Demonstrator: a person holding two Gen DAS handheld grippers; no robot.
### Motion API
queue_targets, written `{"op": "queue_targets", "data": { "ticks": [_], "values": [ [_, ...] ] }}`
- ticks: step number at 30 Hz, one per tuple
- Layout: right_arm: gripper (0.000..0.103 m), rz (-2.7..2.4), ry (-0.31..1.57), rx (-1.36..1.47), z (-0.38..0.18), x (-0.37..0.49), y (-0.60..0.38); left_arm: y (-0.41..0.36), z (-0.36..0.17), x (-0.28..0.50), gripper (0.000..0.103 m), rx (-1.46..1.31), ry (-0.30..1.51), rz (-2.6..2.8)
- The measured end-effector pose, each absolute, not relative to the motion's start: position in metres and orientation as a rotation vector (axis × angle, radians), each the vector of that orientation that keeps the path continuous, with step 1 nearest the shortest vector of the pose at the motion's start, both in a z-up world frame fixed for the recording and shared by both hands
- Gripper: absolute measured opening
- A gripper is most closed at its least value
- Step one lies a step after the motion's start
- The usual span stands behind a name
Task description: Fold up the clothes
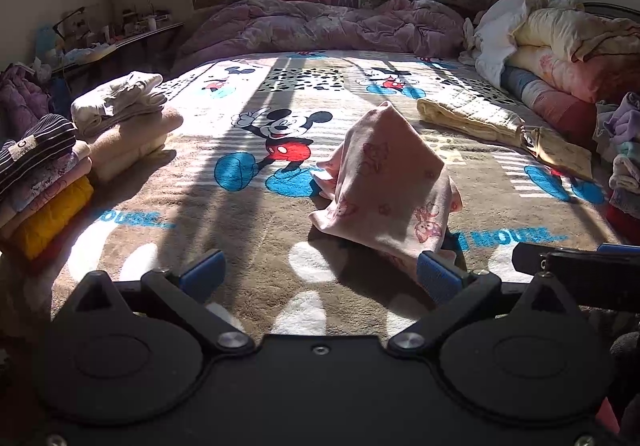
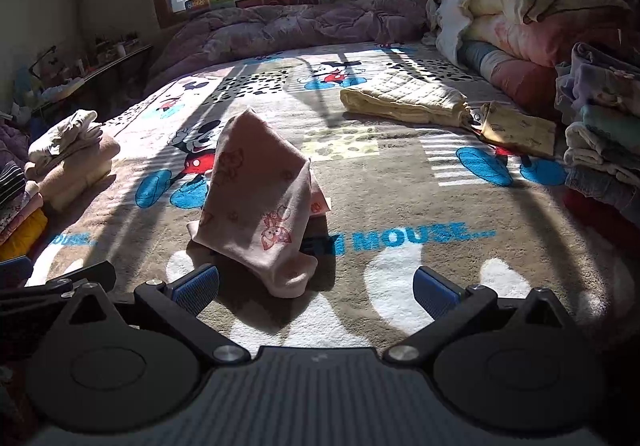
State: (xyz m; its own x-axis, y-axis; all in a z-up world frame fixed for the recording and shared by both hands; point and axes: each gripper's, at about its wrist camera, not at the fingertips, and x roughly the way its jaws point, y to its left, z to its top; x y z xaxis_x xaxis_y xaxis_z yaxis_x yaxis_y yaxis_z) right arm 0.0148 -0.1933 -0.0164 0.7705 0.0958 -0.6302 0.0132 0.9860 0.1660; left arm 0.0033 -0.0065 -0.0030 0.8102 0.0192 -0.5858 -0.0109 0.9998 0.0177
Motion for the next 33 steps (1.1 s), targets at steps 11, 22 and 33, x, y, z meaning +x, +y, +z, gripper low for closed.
{"op": "queue_targets", "data": {
  "ticks": [11, 22, 33],
  "values": [
    [0.102, 0.134, 0.735, 0.31, -0.052, 0.041, -0.206, 0.014, -0.037, 0.029, 0.103, -0.134, 0.61, -0.049],
    [0.102, 0.277, 0.642, 0.55, -0.117, 0.102, -0.238, 0.031, -0.084, 0.096, 0.103, -0.221, 0.789, -0.149],
    [0.102, 0.508, 0.627, 0.937, -0.163, 0.2, -0.281, 0.021, -0.079, 0.177, 0.101, -0.242, 0.768, -0.216]
  ]
}}
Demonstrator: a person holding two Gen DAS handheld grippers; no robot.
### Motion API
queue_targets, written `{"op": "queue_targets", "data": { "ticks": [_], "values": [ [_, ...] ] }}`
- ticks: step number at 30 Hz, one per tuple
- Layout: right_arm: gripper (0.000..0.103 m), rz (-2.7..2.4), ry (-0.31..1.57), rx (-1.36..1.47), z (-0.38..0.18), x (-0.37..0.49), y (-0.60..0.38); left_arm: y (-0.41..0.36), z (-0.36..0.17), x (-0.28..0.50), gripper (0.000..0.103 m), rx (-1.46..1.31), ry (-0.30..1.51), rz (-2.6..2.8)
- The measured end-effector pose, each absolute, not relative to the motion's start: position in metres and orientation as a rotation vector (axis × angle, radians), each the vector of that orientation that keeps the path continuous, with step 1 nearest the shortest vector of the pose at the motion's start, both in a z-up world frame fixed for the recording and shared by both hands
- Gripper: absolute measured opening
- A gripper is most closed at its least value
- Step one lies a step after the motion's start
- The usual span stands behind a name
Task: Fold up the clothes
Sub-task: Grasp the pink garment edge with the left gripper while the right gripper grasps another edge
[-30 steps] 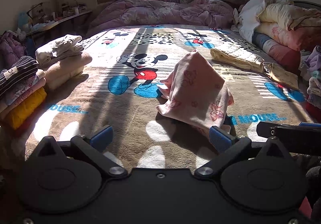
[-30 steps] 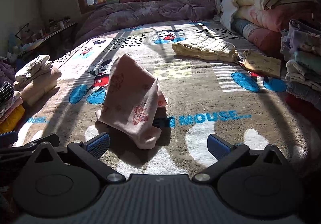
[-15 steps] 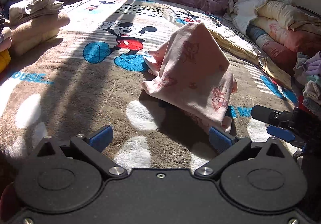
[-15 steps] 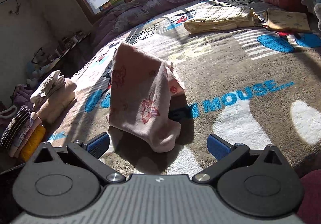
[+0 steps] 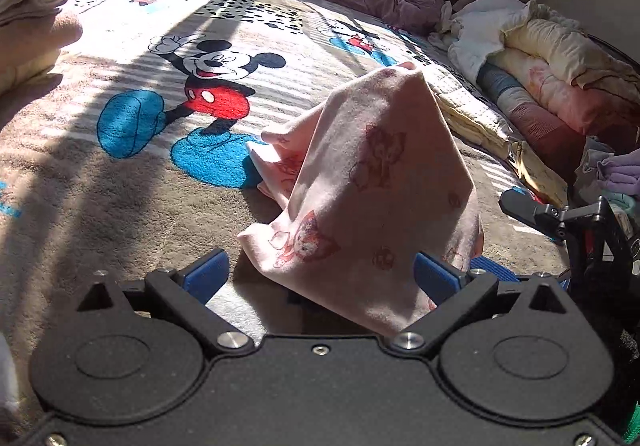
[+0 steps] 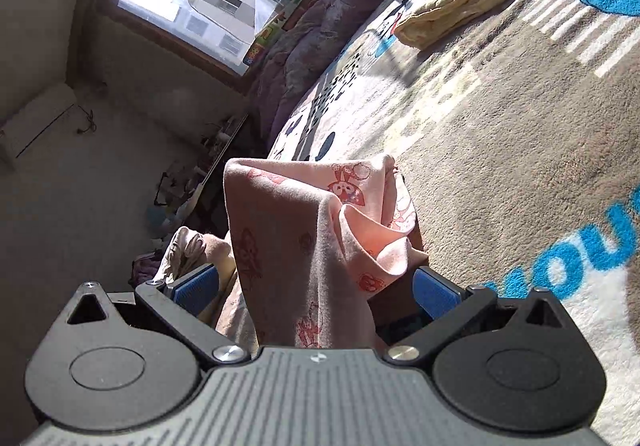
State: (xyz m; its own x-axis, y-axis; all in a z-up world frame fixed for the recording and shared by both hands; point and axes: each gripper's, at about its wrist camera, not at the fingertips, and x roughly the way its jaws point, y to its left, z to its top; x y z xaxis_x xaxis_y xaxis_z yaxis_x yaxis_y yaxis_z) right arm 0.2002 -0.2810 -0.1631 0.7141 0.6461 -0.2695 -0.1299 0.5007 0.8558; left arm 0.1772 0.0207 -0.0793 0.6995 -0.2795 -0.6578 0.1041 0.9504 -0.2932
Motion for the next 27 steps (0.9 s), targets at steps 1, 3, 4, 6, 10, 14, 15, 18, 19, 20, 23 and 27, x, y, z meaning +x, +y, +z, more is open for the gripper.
{"op": "queue_targets", "data": {
  "ticks": [1, 3, 4, 6, 10, 14, 15, 18, 19, 20, 23, 27],
  "values": [
    [0.102, 0.511, 0.63, 0.96, -0.168, 0.204, -0.283, 0.017, -0.074, 0.185, 0.1, -0.228, 0.756, -0.222],
    [0.102, 0.52, 0.639, 1.009, -0.179, 0.211, -0.285, 0.01, -0.058, 0.206, 0.1, -0.21, 0.721, -0.238],
    [0.102, 0.525, 0.638, 1.025, -0.182, 0.214, -0.286, 0.008, -0.051, 0.216, 0.1, -0.209, 0.71, -0.249],
    [0.102, 0.536, 0.63, 1.046, -0.186, 0.219, -0.288, 0.004, -0.036, 0.239, 0.1, -0.207, 0.702, -0.275],
    [0.099, 0.572, 0.593, 1.137, -0.197, 0.234, -0.298, -0.014, -0.013, 0.289, 0.1, -0.129, 0.721, -0.323],
    [0.093, 0.61, 0.597, 1.155, -0.205, 0.248, -0.298, -0.034, -0.011, 0.338, 0.1, -0.011, 0.813, -0.362],
    [0.088, 0.617, 0.606, 1.134, -0.205, 0.25, -0.295, -0.039, -0.016, 0.353, 0.098, 0.016, 0.864, -0.384],
    [0.076, 0.628, 0.638, 1.068, -0.206, 0.254, -0.286, -0.046, -0.036, 0.38, 0.091, 0.076, 0.966, -0.396],
    [0.072, 0.628, 0.647, 1.053, -0.206, 0.255, -0.285, -0.047, -0.043, 0.387, 0.089, 0.095, 1.003, -0.405],
    [0.07, 0.627, 0.651, 1.049, -0.207, 0.255, -0.284, -0.047, -0.053, 0.394, 0.084, 0.097, 1.049, -0.408],
    [0.066, 0.625, 0.659, 1.048, -0.209, 0.255, -0.284, -0.044, -0.085, 0.402, 0.083, 0.113, 1.188, -0.432],
    [0.061, 0.642, 0.68, 1.01, -0.209, 0.262, -0.278, -0.038, -0.11, 0.391, 0.071, 0.157, 1.262, -0.44]
  ]
}}
